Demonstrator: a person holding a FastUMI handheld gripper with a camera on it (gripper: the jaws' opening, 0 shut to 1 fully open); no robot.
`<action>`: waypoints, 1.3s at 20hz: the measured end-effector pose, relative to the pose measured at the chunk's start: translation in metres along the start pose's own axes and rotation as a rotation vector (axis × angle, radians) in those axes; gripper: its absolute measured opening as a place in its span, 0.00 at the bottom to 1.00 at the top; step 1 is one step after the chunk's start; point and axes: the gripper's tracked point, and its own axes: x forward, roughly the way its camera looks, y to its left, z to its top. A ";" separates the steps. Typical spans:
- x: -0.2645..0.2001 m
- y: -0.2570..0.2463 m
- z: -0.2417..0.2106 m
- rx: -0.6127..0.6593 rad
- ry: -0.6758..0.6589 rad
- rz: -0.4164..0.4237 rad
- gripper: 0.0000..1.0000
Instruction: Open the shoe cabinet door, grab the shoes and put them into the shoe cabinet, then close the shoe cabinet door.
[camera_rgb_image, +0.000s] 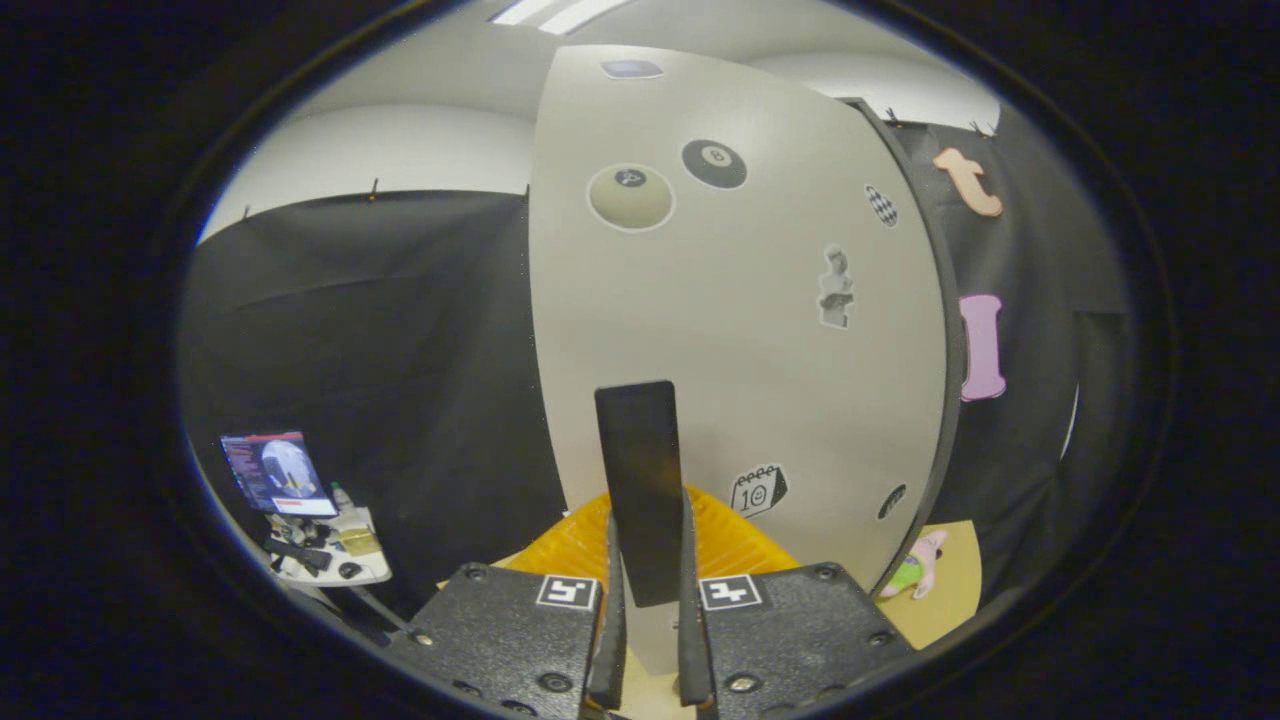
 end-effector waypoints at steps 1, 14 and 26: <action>0.001 -0.001 -0.001 -0.003 -0.002 -0.005 0.24; -0.028 -0.034 -0.001 -0.122 -0.062 -0.266 0.23; -0.122 -0.103 -0.009 -0.073 -0.176 -0.516 0.27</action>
